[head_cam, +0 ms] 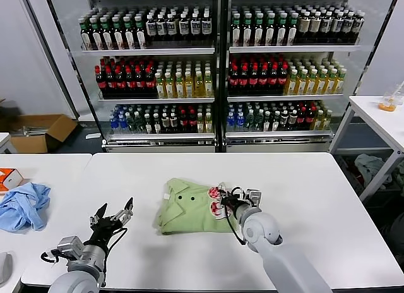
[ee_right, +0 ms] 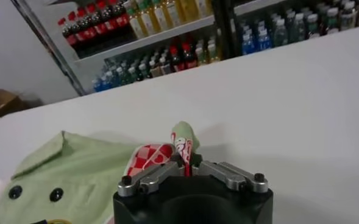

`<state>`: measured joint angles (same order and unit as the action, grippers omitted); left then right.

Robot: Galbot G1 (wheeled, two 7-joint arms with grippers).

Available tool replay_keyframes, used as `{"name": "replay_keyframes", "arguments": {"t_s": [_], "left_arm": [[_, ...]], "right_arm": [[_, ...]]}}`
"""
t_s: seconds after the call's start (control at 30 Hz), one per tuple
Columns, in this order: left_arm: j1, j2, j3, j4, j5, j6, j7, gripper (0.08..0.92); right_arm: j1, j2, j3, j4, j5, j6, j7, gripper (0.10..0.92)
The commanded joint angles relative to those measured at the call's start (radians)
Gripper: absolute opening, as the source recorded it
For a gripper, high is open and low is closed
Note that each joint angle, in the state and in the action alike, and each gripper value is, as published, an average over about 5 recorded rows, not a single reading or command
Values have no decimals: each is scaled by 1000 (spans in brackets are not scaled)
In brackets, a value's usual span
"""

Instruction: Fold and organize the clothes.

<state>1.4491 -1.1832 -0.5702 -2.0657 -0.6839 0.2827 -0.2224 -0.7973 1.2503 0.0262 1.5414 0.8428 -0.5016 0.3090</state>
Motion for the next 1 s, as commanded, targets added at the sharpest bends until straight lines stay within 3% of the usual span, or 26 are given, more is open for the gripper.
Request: {"name": "replay_keyframes", "arguments": {"t_s": [0.03,0.4,0.57,0.8,1.0], "left_arm": [[8,-5,-5,-5,3,-2,6,823],[-7,-22,35,-10,32,2,11,823],[-5,-25,45,-19,44,0,19,823],[1,-25,59,-38,60,-3,27,823],[14,-16,71,-66,93,-10,43,823]], "right_arm": [[50,-114,32,-57,-151,-11,-66,134],[135,-236,70,-144,-299,-43,-297,133],[77,-233,77,-100,-313,124,-304,143],[-69,-239,132,2,-463,442,-217,313],[-356,-264,308,223,-495,528,-169,486]]}}
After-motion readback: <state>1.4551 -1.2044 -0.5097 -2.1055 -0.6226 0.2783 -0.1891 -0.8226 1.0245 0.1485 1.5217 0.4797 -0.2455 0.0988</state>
